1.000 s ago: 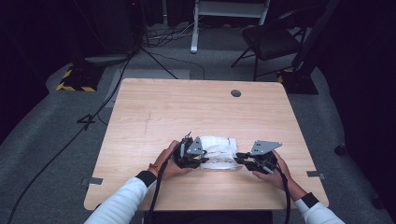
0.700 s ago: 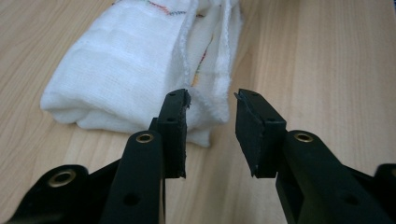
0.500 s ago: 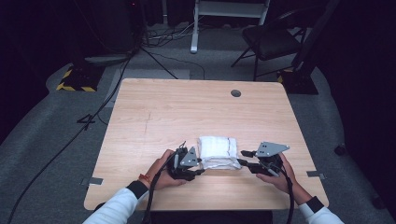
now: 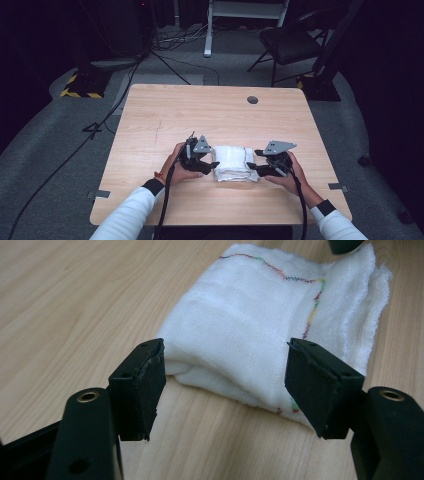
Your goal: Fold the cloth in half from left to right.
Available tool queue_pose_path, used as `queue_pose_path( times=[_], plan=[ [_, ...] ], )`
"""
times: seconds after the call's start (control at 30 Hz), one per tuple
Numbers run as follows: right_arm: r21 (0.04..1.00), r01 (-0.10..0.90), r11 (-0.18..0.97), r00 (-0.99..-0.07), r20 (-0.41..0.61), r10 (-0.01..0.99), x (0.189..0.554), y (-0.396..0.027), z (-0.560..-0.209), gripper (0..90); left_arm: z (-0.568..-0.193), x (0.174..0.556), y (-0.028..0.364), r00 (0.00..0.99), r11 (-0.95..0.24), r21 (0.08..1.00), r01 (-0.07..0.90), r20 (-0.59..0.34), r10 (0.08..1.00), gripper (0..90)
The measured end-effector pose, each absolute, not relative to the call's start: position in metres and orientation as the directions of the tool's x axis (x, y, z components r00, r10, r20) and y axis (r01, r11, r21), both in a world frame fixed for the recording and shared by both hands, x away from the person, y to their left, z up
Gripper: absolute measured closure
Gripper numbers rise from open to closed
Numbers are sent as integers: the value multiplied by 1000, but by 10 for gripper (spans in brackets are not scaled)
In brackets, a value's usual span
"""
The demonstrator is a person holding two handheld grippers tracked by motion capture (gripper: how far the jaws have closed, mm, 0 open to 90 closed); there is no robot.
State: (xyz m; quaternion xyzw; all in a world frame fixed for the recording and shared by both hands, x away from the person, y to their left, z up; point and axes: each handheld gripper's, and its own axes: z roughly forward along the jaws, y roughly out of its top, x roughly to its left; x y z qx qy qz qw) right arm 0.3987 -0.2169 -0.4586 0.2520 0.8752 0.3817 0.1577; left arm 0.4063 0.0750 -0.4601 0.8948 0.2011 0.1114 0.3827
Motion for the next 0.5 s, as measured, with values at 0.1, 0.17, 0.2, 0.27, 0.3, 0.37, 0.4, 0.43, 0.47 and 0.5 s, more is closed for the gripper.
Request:
queue_pose_path(
  times=[0.1,0.17,0.2,0.27,0.3,0.37,0.4,0.43,0.47,0.5],
  plan=[
    [725,322,609,-839,-79,538,397,-215,-466,390,-466,401,67,909,-660,707,253,59,412,303],
    [716,325,618,-846,-72,528,395,-216,-470,388,-469,397,63,916,-687,688,235,80,393,297],
    [710,325,625,-849,-72,524,394,-216,-471,386,-471,396,61,917,-698,678,228,92,389,292],
    [701,323,636,-851,-79,519,392,-216,-474,383,-475,395,59,916,-710,666,227,101,388,283],
    [693,322,645,-852,-86,517,391,-216,-476,381,-477,395,57,917,-721,656,221,111,382,277],
    [687,322,651,-853,-88,514,390,-217,-480,380,-481,394,56,918,-731,648,215,122,378,262],
    [685,326,652,-853,-85,516,390,-217,-481,379,-482,394,55,918,-732,643,225,113,381,262],
    [685,328,651,-852,-84,517,390,-217,-481,375,-482,394,56,918,-729,647,224,111,380,261],
    [684,328,652,-851,-86,518,390,-217,-481,367,-482,395,56,916,-724,650,229,107,386,253],
    [682,321,658,-851,-97,515,391,-217,-481,363,-481,395,57,915,-722,652,232,105,389,236]
  ],
)
